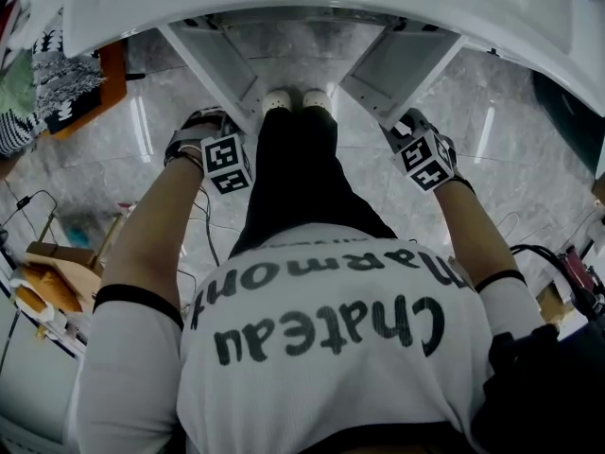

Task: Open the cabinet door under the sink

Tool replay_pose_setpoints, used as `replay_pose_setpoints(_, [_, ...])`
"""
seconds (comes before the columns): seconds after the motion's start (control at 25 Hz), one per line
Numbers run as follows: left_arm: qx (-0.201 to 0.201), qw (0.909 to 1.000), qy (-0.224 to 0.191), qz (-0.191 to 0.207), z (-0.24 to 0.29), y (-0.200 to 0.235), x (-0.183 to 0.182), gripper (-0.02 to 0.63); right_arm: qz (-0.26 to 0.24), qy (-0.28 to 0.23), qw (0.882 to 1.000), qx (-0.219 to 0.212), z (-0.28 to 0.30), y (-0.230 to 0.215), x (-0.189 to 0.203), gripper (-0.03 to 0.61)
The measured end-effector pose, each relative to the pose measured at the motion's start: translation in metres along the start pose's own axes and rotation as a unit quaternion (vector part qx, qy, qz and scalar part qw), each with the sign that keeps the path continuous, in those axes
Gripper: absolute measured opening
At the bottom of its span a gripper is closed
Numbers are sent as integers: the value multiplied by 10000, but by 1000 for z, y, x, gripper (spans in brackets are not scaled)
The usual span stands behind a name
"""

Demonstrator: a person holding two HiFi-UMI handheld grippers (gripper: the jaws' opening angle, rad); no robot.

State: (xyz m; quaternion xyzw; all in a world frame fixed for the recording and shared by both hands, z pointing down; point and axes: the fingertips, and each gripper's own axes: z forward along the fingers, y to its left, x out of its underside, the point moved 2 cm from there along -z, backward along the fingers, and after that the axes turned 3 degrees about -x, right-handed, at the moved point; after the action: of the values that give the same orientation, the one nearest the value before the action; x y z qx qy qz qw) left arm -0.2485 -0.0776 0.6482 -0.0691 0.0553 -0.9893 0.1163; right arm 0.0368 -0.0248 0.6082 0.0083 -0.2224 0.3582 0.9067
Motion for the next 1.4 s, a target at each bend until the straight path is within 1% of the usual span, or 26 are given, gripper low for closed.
replay_pose_setpoints(0.24, [-36,10000,47,21,-2,-6,14,41,-55,154,9999,3,-3,1,10,31])
replay_pose_setpoints(0.48, [-82,9999,65,-18,-3,-8,18,41,-83,181,9998,42,-4,0,14,31])
replay_pose_setpoints(0.88, [-163,9993,95,329,-6,-13,35,41,-134,282,9995,76,-7,1,23,32])
replay_pose_setpoints(1.16, [-179,9990,120,390,-8,-17,47,41,-298,437,9986,47,-10,0,32,32])
replay_pose_setpoints(1.4, [-86,9987,110,496,-12,-21,56,41,-315,588,9977,73,-15,-2,45,38])
